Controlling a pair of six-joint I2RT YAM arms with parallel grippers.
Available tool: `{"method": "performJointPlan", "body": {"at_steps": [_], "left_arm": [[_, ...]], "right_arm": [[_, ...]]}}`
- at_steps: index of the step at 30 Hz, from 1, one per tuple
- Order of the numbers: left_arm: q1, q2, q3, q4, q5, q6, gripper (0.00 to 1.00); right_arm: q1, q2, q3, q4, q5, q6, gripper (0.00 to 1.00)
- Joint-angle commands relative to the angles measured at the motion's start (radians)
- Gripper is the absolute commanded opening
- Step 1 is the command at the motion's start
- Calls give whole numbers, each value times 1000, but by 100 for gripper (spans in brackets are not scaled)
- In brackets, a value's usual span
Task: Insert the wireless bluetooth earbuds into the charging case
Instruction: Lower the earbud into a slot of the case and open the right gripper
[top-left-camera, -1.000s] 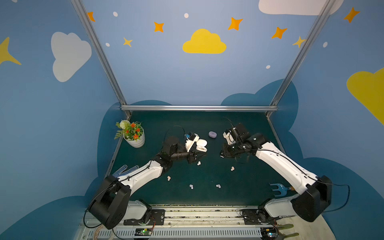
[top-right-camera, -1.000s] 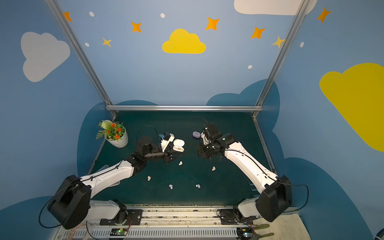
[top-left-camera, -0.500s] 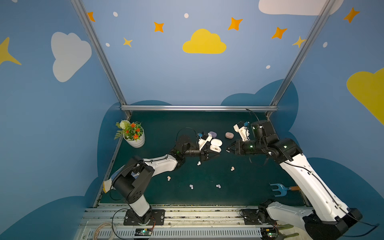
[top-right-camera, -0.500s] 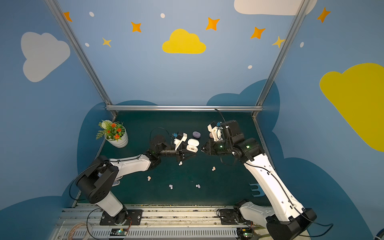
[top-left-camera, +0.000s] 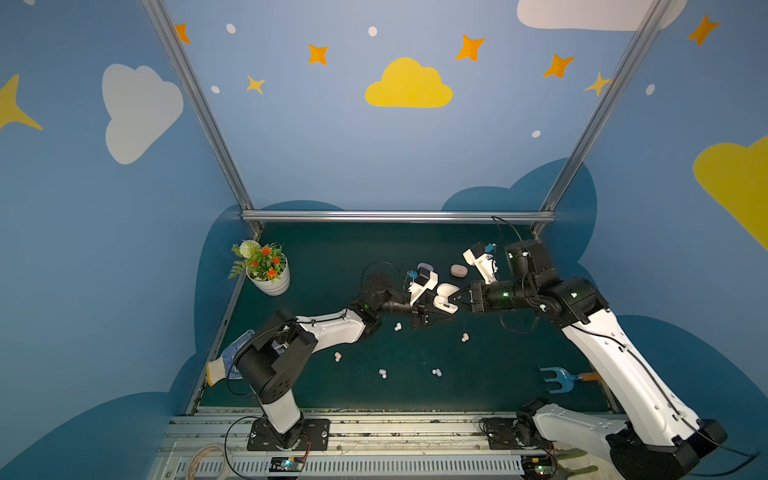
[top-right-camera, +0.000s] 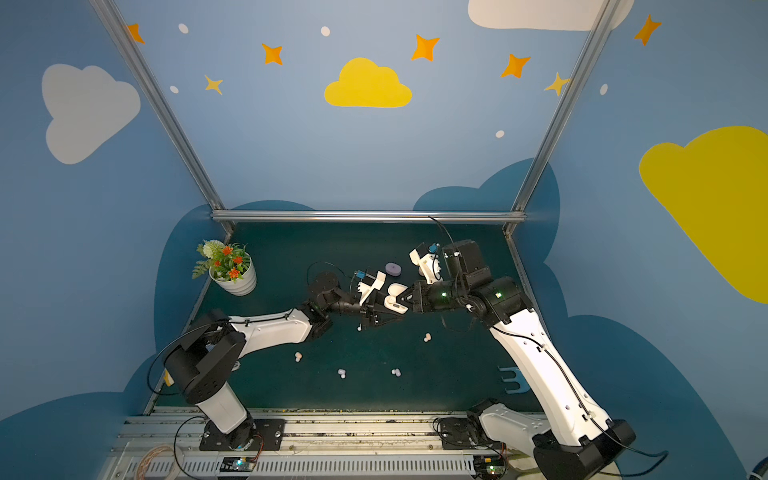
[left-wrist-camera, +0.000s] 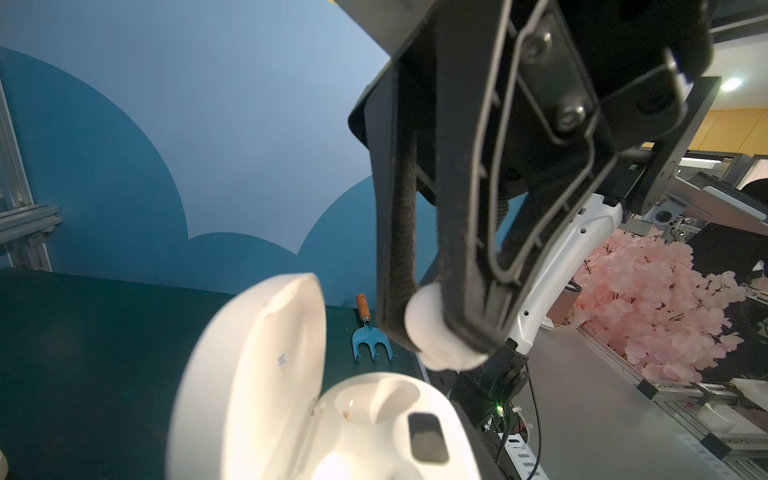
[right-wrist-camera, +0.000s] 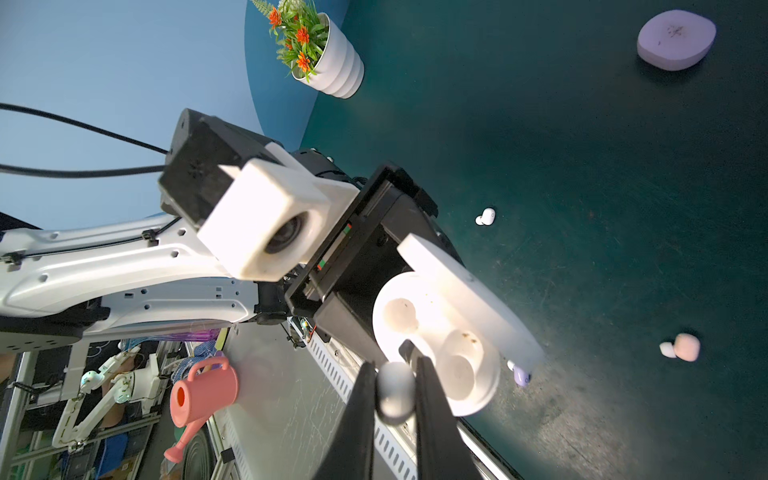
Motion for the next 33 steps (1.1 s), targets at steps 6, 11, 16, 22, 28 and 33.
{"method": "performJointPlan", "body": {"at_steps": [6,11,16,22,28,33], "left_arm": [[2,-14,17,21,10,22,25],[2,-21,14,24,8,23,25],[5,-31,8,26,-1,27,25],[4,-39,3,30,-4,26,25],[3,-44,-1,30,-3,27,25],[4,-45,-4,30,-1,25,25]], "right_arm": [[-19,6,-16,17,-28,-9,14],[-22,14,-38,33,-37,0,14],[-22,19,-47,30,-35,-2,15],[-24,21,-51,16,-25,-2,16],[-24,23,-34,2,-7,-13,28],[-24,27,-18,4,-2,-10,38]]}}
